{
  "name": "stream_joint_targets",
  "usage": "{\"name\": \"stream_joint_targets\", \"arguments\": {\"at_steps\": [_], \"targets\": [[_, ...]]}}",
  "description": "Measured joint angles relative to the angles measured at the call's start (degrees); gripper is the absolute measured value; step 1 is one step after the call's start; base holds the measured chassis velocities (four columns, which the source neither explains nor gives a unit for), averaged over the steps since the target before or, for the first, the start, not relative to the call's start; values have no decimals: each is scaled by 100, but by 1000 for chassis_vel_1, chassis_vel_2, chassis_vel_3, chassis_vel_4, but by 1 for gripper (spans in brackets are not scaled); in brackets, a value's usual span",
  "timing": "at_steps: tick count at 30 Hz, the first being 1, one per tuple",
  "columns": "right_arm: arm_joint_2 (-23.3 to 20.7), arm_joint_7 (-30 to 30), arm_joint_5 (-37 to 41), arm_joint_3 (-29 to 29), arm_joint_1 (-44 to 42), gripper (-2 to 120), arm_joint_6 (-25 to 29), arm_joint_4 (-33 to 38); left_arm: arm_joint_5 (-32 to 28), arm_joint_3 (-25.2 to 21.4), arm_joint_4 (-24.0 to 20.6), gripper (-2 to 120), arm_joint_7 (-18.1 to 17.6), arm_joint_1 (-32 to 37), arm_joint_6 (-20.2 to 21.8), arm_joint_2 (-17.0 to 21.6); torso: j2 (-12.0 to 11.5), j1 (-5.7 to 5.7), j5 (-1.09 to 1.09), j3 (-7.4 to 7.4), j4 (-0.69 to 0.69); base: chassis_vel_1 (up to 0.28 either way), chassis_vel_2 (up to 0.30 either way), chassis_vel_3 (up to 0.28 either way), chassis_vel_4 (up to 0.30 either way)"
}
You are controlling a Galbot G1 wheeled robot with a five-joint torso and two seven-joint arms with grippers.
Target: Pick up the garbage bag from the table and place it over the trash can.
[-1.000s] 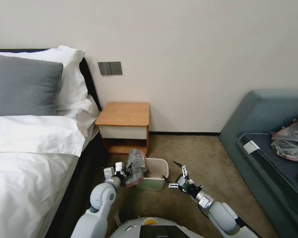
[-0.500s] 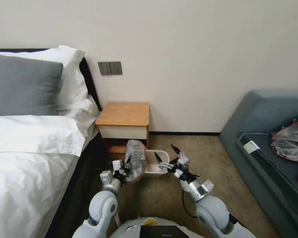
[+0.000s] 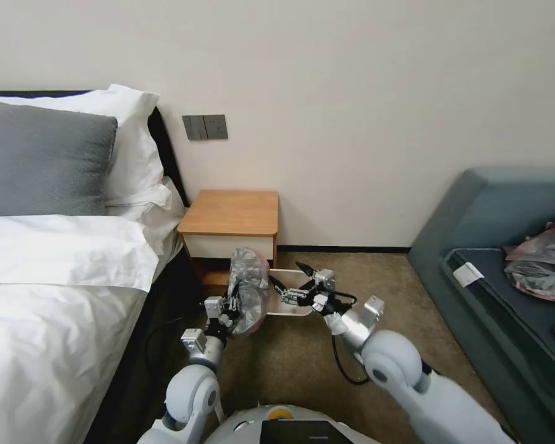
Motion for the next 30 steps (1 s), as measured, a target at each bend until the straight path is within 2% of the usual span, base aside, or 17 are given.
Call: {"name": "stream_joint_targets", "arguments": {"at_steps": [4,9,13,23,29,30], "targets": [[-264,-390,4,-343,662,100,84,-541,-19,1,0,11,13,16,-54,12,0,0,0,0,1,0,0,0,0],[-287,-535,56,-725,1227,100,108,-904,-48,-1,-9,11,16,21,-65,13,0,0,-1,0,1,0,0,0,0],[-168,-634,257,-1286,1817,100,91,-1212,-81,-16,-31,11,18,33,-70,3,0,0,-1,0,1,0,0,0,0],[-118,-749,400,-1659,2387,100,62,-1498,-84,-20,-56,11,21,103,-88,-32,0,0,-1,0,1,0,0,0,0],[-139,-799,389,-1687,2366,86,66,-1554,-86,-20,-64,11,21,86,-106,-44,0,0,-1,0,0,0,0,0,0],[-132,-826,380,-1678,2349,78,67,-1563,-90,-20,-81,11,20,85,-115,-53,0,0,0,0,0,0,0,0,0]]}}
